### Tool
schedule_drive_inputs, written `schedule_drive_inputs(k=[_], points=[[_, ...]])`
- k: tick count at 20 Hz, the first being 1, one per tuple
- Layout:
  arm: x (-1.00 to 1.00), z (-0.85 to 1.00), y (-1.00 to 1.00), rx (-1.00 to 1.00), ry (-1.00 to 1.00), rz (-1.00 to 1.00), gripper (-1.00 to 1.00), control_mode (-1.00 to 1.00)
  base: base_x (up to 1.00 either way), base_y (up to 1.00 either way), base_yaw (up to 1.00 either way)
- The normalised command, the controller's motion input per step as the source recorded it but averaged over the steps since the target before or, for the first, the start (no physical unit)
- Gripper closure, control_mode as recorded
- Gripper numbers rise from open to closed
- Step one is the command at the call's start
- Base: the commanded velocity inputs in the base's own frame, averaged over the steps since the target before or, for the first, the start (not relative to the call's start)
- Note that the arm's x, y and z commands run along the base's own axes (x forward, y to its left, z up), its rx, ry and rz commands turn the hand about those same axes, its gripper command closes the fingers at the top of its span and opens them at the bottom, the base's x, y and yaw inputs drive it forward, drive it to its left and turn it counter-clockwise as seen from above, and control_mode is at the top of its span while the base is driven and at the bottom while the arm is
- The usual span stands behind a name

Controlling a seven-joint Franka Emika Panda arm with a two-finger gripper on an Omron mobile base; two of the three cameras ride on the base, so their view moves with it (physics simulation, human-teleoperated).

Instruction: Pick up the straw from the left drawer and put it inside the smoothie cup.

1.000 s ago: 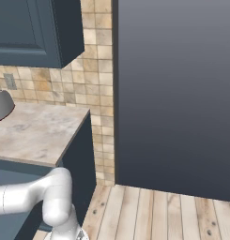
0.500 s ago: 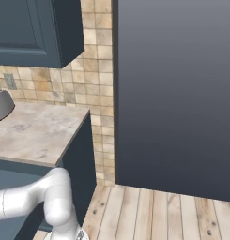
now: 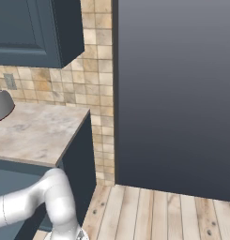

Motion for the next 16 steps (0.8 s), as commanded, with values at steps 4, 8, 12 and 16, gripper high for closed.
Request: schedule_drive_inputs(k=[4, 8, 12, 16], points=[[-0.18, 1.00, -0.36, 0.00, -0.27, 0.00, -1.00, -1.00, 0.00, 0.00, 0.00], [-0.04, 0.93, -0.77, 0.04, -0.17, 0.00, -1.00, -1.00, 0.00, 0.00, 0.00], [-0.03, 0.66, -1.00, 0.08, -0.05, 0.00, -1.00, -1.00, 0.00, 0.00, 0.00], [-0.04, 0.44, -1.00, 0.11, 0.00, 0.00, -1.00, -1.00, 0.00, 0.00, 0.00]])
